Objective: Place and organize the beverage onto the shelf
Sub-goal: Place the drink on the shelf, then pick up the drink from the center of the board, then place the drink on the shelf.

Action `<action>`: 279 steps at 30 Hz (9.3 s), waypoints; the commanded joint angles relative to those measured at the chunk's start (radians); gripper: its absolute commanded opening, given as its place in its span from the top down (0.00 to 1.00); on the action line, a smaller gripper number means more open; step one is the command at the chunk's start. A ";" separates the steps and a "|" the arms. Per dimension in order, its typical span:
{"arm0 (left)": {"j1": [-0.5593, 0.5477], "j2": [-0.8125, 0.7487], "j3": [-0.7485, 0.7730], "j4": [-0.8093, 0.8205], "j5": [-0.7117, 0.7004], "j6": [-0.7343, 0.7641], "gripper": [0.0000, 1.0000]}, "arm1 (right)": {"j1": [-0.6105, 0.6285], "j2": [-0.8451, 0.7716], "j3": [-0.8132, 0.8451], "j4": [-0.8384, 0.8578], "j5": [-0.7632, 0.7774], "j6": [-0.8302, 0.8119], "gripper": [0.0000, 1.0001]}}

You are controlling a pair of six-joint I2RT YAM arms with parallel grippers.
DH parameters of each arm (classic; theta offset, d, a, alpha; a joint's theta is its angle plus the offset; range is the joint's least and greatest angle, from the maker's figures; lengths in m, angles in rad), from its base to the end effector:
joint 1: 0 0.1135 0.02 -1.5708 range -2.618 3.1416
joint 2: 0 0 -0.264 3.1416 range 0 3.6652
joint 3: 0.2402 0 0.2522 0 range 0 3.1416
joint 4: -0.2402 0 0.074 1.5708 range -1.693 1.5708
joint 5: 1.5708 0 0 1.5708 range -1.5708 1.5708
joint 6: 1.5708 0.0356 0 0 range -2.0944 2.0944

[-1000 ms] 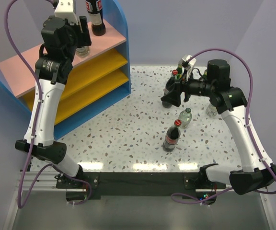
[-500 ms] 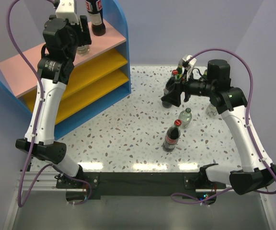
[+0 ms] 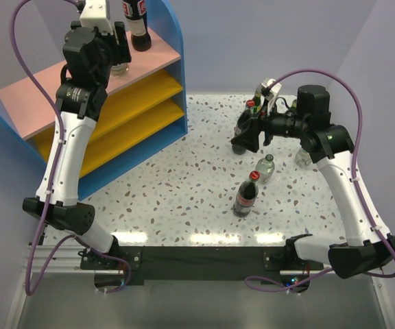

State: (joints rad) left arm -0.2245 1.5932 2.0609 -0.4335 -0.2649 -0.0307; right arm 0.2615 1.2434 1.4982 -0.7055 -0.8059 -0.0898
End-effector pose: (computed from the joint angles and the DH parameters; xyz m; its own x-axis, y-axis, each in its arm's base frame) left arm 0.3197 -0.0634 0.5451 0.0346 -0.0383 -0.9987 -0.0392 0.9984 -0.0396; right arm 0.2308 0.0884 0.4403 -0.3468 -0.1571 -0.9247 -0.8408 0.4889 0.2323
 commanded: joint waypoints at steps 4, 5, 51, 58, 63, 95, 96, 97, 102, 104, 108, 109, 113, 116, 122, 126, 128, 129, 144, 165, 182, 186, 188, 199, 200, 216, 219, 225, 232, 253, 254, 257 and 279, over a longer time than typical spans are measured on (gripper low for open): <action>0.008 -0.067 -0.047 0.131 0.018 0.011 0.73 | -0.004 -0.004 0.011 0.024 -0.032 0.010 0.23; 0.008 -0.070 -0.051 0.134 0.018 0.008 0.68 | -0.005 -0.002 0.011 0.024 -0.032 0.010 0.23; 0.008 -0.159 0.080 0.010 0.093 -0.040 0.00 | -0.008 -0.030 0.045 -0.077 -0.043 -0.113 0.22; 0.008 -0.251 0.079 -0.039 0.128 -0.055 0.00 | -0.010 -0.047 0.089 -0.160 0.034 -0.211 0.22; 0.008 -0.383 -0.042 -0.076 0.191 -0.090 0.00 | -0.019 -0.056 0.094 -0.192 0.111 -0.212 0.21; 0.005 -0.888 -1.076 0.147 0.720 -0.462 0.00 | -0.166 0.131 -0.131 -0.262 0.528 -0.183 0.30; 0.005 -0.897 -1.097 0.150 0.717 -0.463 0.00 | -0.168 0.143 -0.131 -0.258 0.533 -0.183 0.31; 0.005 -0.909 -1.134 0.153 0.717 -0.463 0.00 | -0.168 0.152 -0.131 -0.252 0.537 -0.183 0.31; -0.006 -0.926 -1.219 0.174 0.716 -0.475 0.00 | -0.168 0.195 -0.147 -0.227 0.548 -0.192 0.35; -0.019 -0.920 -1.248 0.185 0.705 -0.477 0.00 | -0.166 0.208 -0.147 -0.224 0.550 -0.195 0.38; -0.065 -0.898 -1.279 0.206 0.662 -0.474 0.00 | -0.160 0.234 -0.144 -0.221 0.550 -0.200 0.43; -0.093 -0.889 -1.288 0.211 0.649 -0.474 0.00 | -0.159 0.240 -0.142 -0.221 0.556 -0.200 0.43; -0.185 -0.865 -1.306 0.228 0.555 -0.468 0.00 | -0.151 0.252 -0.150 -0.221 0.560 -0.202 0.46; -0.217 -0.840 -1.315 0.248 0.543 -0.463 0.00 | -0.142 0.261 -0.156 -0.223 0.563 -0.206 0.52; -0.249 -0.802 -1.328 0.303 0.530 -0.439 0.00 | -0.133 0.261 -0.145 -0.230 0.570 -0.225 0.78; -0.282 -0.770 -1.338 0.367 0.527 -0.407 0.00 | -0.133 0.245 -0.116 -0.242 0.562 -0.255 0.96; -0.305 -0.745 -1.343 0.398 0.510 -0.373 0.00 | -0.133 0.238 -0.077 -0.255 0.544 -0.268 1.00; -0.334 -0.736 -1.343 0.418 0.500 -0.358 0.00 | -0.134 0.238 -0.058 -0.264 0.530 -0.286 1.00; -0.493 -0.507 -1.337 0.763 0.458 -0.132 0.00 | -0.125 0.203 0.123 -0.301 0.243 -0.314 1.00; -0.555 -0.224 -1.199 0.904 0.484 -0.041 0.00 | 0.114 0.298 0.338 -0.338 0.183 -0.251 1.00; -0.628 -0.073 -1.104 0.946 0.400 -0.020 0.00 | 0.159 0.304 0.372 -0.304 0.113 -0.160 1.00; -0.631 -0.075 -1.096 0.946 0.377 -0.020 0.02 | 0.159 0.295 0.363 -0.299 0.116 -0.156 1.00; -0.631 -0.079 -1.088 0.925 0.372 -0.020 0.14 | 0.159 0.292 0.356 -0.298 0.119 -0.156 1.00; -0.631 -0.234 -1.150 0.868 0.354 -0.057 1.00 | 0.157 0.258 0.355 -0.281 0.071 -0.130 0.40; -0.631 -0.255 -1.166 0.857 0.337 -0.060 1.00 | 0.157 0.254 0.359 -0.284 0.067 -0.136 0.23; -0.631 -0.578 -0.773 0.303 0.017 0.057 1.00 | -0.097 0.093 0.248 -0.178 0.016 -0.054 0.01; -0.630 -0.558 -0.613 0.214 -0.052 0.092 1.00 | -0.103 0.090 0.205 -0.164 0.025 -0.041 0.01; -0.628 -0.497 -0.363 0.130 -0.221 0.202 1.00 | -0.117 0.102 0.188 -0.160 0.053 -0.033 0.01; -0.584 -0.427 -0.165 0.093 -0.405 0.268 1.00 | -0.128 0.105 0.174 -0.155 0.068 -0.027 0.01; -0.121 -0.349 -0.073 0.088 -0.303 0.115 1.00 | -0.137 0.106 0.162 -0.160 0.063 -0.030 0.01; -0.093 -0.332 -0.068 0.084 -0.278 0.095 1.00 | -0.137 0.105 0.162 -0.160 0.059 -0.030 0.01; 0.019 -0.296 -0.047 0.070 -0.177 0.038 1.00 | -0.137 0.096 0.155 -0.163 0.056 -0.033 0.01; 0.346 -0.069 0.053 0.130 0.240 -0.147 1.00 | -0.142 0.073 0.120 -0.155 0.010 -0.019 0.01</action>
State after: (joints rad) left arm 0.1169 1.5421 2.0388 -0.5102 -0.0959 -0.1505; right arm 0.1242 1.3453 1.6169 -0.8917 -0.7624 -0.1276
